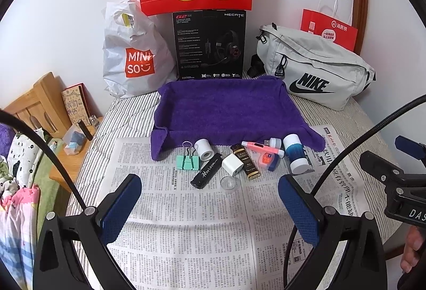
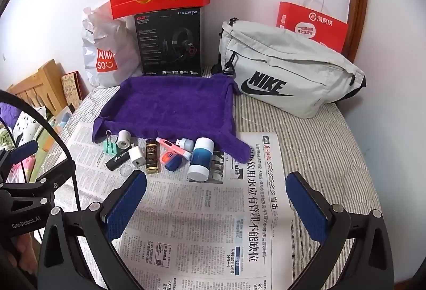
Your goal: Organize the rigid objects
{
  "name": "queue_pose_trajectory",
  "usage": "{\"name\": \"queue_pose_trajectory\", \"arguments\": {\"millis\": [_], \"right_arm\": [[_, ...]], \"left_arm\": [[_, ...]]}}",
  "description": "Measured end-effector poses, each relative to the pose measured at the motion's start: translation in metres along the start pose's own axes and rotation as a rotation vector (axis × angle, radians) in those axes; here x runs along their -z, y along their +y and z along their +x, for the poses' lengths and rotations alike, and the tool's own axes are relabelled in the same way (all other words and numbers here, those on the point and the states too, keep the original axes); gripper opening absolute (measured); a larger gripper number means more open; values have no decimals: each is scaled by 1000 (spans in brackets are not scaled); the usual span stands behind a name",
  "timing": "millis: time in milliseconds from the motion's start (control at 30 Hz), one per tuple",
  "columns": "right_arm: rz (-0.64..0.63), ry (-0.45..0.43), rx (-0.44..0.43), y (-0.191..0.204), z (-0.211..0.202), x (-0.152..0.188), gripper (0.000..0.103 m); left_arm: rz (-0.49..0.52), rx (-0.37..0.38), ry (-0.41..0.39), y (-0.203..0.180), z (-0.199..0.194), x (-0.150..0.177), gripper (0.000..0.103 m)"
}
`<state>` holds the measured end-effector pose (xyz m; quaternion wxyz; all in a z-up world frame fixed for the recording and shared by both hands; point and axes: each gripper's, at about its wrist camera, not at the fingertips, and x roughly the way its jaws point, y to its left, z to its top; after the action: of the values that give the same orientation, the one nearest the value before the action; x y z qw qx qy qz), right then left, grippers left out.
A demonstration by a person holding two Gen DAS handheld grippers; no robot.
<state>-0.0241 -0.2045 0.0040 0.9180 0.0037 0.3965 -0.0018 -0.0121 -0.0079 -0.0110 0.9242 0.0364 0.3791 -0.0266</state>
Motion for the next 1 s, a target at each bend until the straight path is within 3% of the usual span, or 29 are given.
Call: {"name": "queue_pose_trajectory", "arguments": {"millis": [1000], "right_arm": [[-6,-14,-7,1,-4,0,103]], "left_arm": [[-4,-3,0,1,-2,4,103]]}}
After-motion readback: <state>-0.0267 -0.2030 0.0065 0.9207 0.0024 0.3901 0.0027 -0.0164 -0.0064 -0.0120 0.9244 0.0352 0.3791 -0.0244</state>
